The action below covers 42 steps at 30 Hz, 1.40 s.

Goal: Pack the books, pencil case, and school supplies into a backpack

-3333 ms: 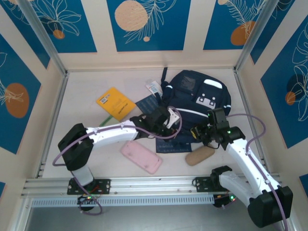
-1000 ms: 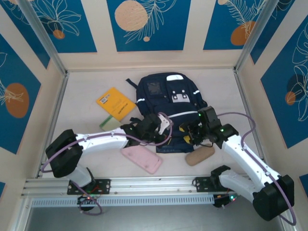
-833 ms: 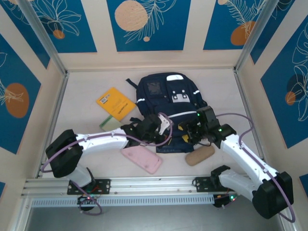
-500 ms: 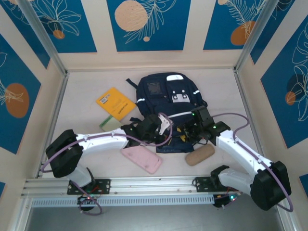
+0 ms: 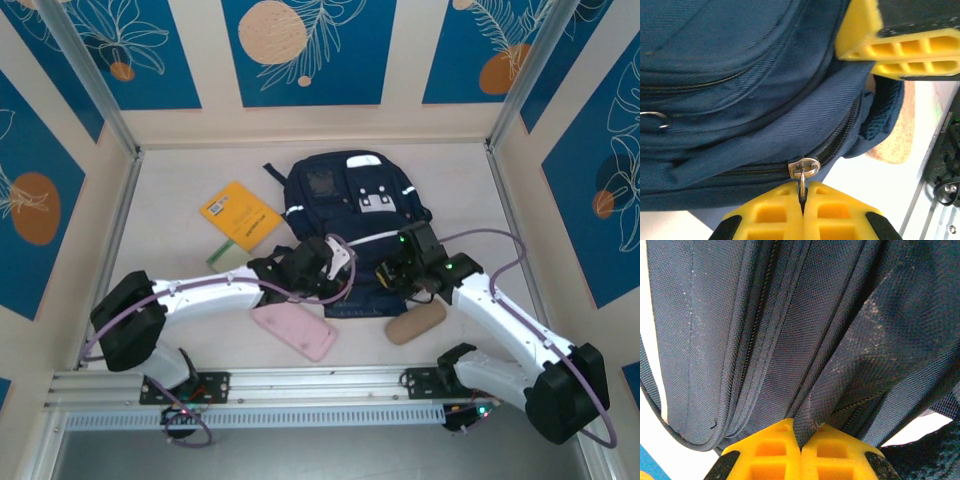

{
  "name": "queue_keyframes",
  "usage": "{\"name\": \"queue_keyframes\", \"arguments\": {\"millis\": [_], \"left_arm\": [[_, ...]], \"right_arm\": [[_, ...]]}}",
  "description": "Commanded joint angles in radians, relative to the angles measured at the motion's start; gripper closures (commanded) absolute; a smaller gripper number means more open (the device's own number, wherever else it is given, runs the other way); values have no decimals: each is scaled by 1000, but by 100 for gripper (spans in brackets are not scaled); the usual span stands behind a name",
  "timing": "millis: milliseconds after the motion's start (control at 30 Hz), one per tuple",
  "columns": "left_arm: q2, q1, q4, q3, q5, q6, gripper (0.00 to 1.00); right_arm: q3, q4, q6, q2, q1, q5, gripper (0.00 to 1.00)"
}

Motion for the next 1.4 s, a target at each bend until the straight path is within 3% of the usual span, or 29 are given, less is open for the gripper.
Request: {"name": "queue_keyframes", "arguments": {"millis": [0, 533, 767, 1133, 1200, 1367], "left_arm": [[-39, 46, -69, 26, -24, 33, 100], [41, 300, -143, 99, -36, 78, 100], [92, 407, -117, 144, -35, 30, 100], [238, 426, -212, 396, 34, 104, 100], [264, 430, -233, 447, 44, 97, 94], [216, 447, -250, 445, 55, -17, 66]], "right_arm": [[18, -52, -50, -28, -9, 69, 100], [25, -24, -141, -91, -35, 39, 100], [23, -3, -169, -97, -35, 23, 100], [85, 87, -203, -39, -7, -78, 100], [101, 104, -160, -15, 23, -78, 100], [137, 132, -14, 54, 75, -24, 100]]}}
